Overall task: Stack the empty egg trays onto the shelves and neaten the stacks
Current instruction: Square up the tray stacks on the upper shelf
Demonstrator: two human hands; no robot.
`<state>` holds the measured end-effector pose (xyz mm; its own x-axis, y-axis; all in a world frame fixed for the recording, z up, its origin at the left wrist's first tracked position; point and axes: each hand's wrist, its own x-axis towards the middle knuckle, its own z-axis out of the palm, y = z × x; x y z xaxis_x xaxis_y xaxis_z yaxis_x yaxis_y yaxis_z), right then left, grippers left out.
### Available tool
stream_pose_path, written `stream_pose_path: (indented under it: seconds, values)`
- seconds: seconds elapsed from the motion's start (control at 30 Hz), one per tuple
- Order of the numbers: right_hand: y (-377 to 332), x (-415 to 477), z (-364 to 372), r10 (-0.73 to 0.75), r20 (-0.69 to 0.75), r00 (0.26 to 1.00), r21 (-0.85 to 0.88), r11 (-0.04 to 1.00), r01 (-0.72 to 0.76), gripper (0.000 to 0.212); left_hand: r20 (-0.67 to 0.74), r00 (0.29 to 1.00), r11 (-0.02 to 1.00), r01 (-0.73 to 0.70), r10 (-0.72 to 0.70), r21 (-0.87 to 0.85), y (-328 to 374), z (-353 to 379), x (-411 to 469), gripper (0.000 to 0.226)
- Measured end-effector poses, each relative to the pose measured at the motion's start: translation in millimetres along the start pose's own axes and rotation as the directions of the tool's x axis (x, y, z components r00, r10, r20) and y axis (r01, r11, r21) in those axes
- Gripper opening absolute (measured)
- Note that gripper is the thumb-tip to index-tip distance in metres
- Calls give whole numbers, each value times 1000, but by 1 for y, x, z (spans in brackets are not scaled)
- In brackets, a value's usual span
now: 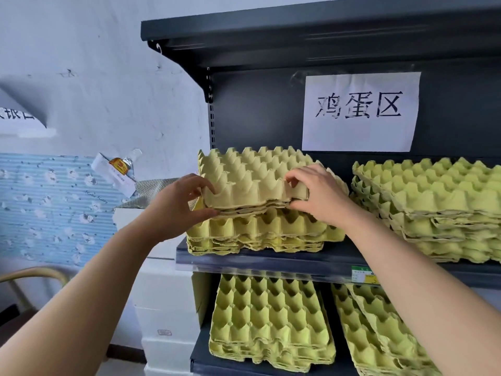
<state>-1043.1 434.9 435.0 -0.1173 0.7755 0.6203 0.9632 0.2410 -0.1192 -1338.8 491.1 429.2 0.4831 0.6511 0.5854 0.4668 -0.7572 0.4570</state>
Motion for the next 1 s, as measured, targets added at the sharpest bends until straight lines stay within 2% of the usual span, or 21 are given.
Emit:
stream_pose_path:
  seconds: [0.2, 0.53, 0.63, 0.67, 0.8, 0.87, 0.93, 1.0]
  values:
    - [-17, 1, 28, 65, 93, 994, 2, 998, -66, 54, 43, 998, 998, 33, -35, 50, -45, 11, 0, 34]
    - [-34, 5, 43, 145, 50, 988, 25, 989, -146, 62, 39, 999, 990, 0, -5, 141, -54, 4, 17, 34]
    - [-41, 3, 54, 135, 115, 984, 1, 991, -136, 63, 93, 994, 979, 43, -63, 198, -61, 6, 7, 36]
    - [-40, 2, 56, 129, 148, 981, -16, 992, -128, 63, 119, 988, 978, 69, -94, 198, -63, 8, 1, 40]
    - [-35, -5, 50, 99, 239, 966, -76, 994, -83, 67, 176, 970, 967, 127, -168, 222, -62, 23, -12, 81]
    - [-28, -8, 41, 113, 217, 970, -120, 989, -89, 74, 157, 970, 955, 142, -187, 262, -58, 32, -12, 85]
    - [-16, -14, 33, 193, 174, 966, -141, 975, -170, 79, 121, 973, 944, 155, -197, 292, -53, 40, -12, 82]
    - [-4, -23, 30, 273, 180, 945, -65, 962, -266, 78, 90, 976, 940, 166, -201, 297, -52, 46, -13, 80]
